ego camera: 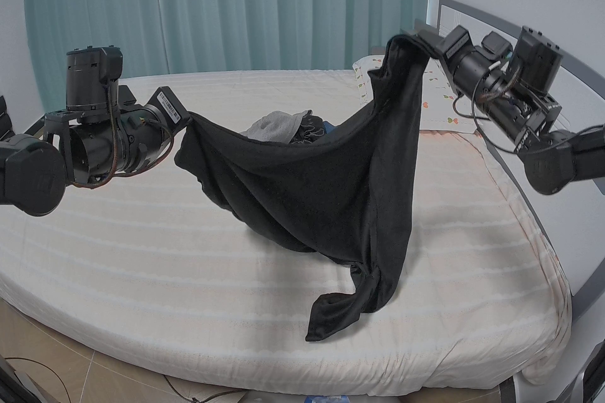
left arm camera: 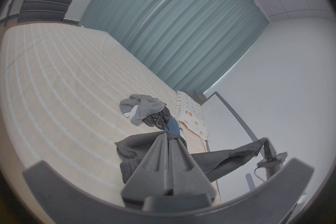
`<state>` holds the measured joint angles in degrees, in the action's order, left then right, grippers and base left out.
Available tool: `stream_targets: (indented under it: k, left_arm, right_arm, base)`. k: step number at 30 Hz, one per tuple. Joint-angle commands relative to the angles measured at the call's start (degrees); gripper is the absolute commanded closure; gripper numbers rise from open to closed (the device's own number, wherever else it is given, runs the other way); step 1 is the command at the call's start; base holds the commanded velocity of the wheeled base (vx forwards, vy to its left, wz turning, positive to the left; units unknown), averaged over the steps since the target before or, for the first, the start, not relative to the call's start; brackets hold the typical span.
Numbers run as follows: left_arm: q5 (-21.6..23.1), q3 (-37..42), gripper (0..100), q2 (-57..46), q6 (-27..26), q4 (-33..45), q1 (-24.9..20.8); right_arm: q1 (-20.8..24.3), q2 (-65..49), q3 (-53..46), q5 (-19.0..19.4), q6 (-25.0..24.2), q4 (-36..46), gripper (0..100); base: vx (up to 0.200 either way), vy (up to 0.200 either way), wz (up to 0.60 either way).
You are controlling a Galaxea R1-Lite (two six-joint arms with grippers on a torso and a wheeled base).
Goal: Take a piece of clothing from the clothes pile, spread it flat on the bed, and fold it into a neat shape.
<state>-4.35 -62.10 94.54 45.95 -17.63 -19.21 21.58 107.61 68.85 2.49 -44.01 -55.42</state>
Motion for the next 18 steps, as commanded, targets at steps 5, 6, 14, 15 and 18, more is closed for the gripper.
stream_targets:
  k: [5,6,14,15,18]
  left_arm:
    - [3.2,13.3,100,-0.8,4.5,-8.3,-0.3]
    - [3.2,13.3,100,-0.8,4.5,-8.3,-0.3]
    - [3.5,19.8,100,-0.9,8.1,-16.0,-0.9]
    - [3.5,20.1,100,-1.0,8.3,-16.0,-0.8]
    - [3.5,21.0,100,-1.1,8.5,-16.1,-0.9]
  right_arm:
    - [0.2,-0.8,-27.2,7.2,-0.4,-10.7,100]
    - [0.2,-0.8,-27.2,7.2,-0.4,-10.7,100]
    - [0.3,1.3,-28.7,8.6,-0.5,-11.2,100]
    - [0.3,1.2,-28.7,8.6,-0.5,-11.2,100]
    - [0.3,0.9,-28.7,8.7,-0.5,-11.2,100]
  base:
    - [0.0,0.0,0.0]
    - [0.0,0.0,0.0]
    - [0.0,0.0,0.0]
    - [0.0,0.0,0.0]
    - [0.0,0.0,0.0]
